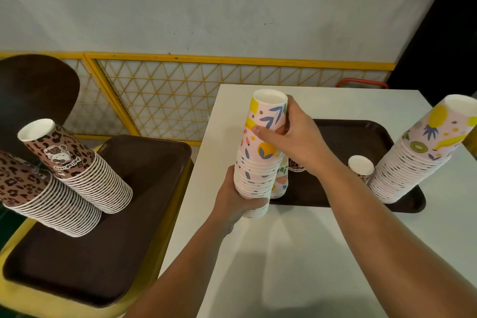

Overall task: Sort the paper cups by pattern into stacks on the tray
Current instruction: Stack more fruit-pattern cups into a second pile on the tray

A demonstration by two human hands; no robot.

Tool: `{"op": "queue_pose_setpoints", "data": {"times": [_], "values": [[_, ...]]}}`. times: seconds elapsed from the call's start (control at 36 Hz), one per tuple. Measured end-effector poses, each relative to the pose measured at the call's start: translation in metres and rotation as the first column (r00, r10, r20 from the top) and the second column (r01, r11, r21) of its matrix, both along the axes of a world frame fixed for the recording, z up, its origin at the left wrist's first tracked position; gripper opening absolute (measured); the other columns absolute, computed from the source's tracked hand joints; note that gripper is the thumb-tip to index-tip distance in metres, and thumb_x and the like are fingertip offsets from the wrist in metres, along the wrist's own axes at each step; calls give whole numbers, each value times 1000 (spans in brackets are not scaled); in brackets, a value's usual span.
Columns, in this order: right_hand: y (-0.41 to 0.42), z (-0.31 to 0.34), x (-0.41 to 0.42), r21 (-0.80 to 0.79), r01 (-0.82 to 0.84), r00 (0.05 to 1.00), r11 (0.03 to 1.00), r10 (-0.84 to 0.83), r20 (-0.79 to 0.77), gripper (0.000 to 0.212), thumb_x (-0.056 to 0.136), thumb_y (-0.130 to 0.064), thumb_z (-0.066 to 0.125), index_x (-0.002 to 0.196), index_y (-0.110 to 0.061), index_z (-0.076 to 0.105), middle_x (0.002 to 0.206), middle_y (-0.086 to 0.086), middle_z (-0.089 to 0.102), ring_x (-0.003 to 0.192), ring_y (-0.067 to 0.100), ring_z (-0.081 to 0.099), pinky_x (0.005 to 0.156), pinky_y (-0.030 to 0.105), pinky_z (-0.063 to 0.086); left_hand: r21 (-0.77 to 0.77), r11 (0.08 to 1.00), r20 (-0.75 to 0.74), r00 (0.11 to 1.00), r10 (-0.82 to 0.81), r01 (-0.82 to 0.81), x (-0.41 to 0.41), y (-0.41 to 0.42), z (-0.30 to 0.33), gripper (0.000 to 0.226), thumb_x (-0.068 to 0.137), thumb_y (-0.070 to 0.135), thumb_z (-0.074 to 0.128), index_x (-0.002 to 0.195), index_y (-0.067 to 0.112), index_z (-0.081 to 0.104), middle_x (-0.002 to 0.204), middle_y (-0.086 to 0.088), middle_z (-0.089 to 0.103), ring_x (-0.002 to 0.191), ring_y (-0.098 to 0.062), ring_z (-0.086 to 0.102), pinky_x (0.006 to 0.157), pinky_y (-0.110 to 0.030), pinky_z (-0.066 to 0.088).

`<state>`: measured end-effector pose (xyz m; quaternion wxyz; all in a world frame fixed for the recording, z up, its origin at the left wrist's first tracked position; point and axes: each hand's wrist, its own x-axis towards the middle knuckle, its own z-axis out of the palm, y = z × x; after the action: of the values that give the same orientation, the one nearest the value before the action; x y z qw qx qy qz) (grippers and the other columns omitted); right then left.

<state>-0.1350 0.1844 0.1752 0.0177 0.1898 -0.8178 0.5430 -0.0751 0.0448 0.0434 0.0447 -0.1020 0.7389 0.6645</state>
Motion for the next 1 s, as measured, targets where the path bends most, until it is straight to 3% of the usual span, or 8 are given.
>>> {"op": "queue_pose_setpoints", "data": {"times": [0.14, 0.33, 0.47, 0.58, 0.75, 0.89, 1.0], "values": [[-2, -2, 0, -5, 5, 1000, 1000, -5, -21, 50, 76, -33, 72, 118, -23, 47, 103, -12, 60, 91, 2, 60, 75, 17, 51, 4, 1000, -14, 1000, 9, -9, -1, 1, 0, 87, 37, 33, 86, 115, 40, 48, 120, 8, 65, 113, -16, 61, 94, -43, 53], [-5, 3, 1, -39, 41, 995, 998, -45, -89, 43, 76, -27, 72, 110, -28, 46, 98, -17, 56, 83, -10, 56, 70, 4, 47, -20, 1000, -22, 1000, 21, -22, -2, 1, 0, 97, 35, 38, 85, 124, 32, 47, 120, 7, 64, 113, -18, 61, 95, -47, 53], [-3, 9, 0, -47, 26, 992, 999, -31, -121, 47, 77, -25, 71, 118, -20, 48, 101, -14, 57, 87, -9, 56, 71, 4, 46, -26, 999, 0, 999, 32, -32, -2, 1, -1, 91, 34, 37, 85, 117, 34, 47, 116, 9, 65, 110, -16, 62, 91, -40, 54], [-3, 11, 0, -39, -14, 995, 999, 10, -100, 44, 78, -24, 71, 112, -27, 44, 98, -17, 56, 88, -8, 56, 71, 5, 46, -18, 999, -14, 999, 32, -32, -2, 2, -2, 89, 38, 29, 87, 117, 31, 47, 115, 10, 64, 111, -17, 61, 89, -36, 54], [-6, 5, 0, 6, -48, 996, 999, 48, -76, 45, 77, -30, 71, 115, -24, 47, 107, -6, 61, 98, 8, 60, 80, 27, 53, -18, 999, -63, 997, 36, -38, -4, 3, 0, 88, 37, 36, 85, 116, 39, 47, 119, 9, 64, 111, -14, 60, 92, -42, 54], [-5, 6, 0, -21, -3, 994, 1000, 1, -108, 39, 78, -29, 70, 109, -28, 46, 97, -15, 57, 87, -3, 57, 72, 11, 48, -34, 999, -64, 998, 28, -30, -5, 3, 1, 87, 36, 39, 84, 114, 39, 46, 117, 10, 63, 110, -13, 60, 92, -41, 55], [-2, 11, 0, -43, 22, 990, 999, -28, -140, 41, 78, -27, 71, 113, -23, 49, 100, -12, 58, 89, -2, 57, 74, 11, 48, -24, 999, -51, 998, 33, -34, -3, 2, -2, 88, 36, 38, 85, 115, 38, 46, 117, 10, 64, 111, -14, 61, 89, -37, 55]]}}
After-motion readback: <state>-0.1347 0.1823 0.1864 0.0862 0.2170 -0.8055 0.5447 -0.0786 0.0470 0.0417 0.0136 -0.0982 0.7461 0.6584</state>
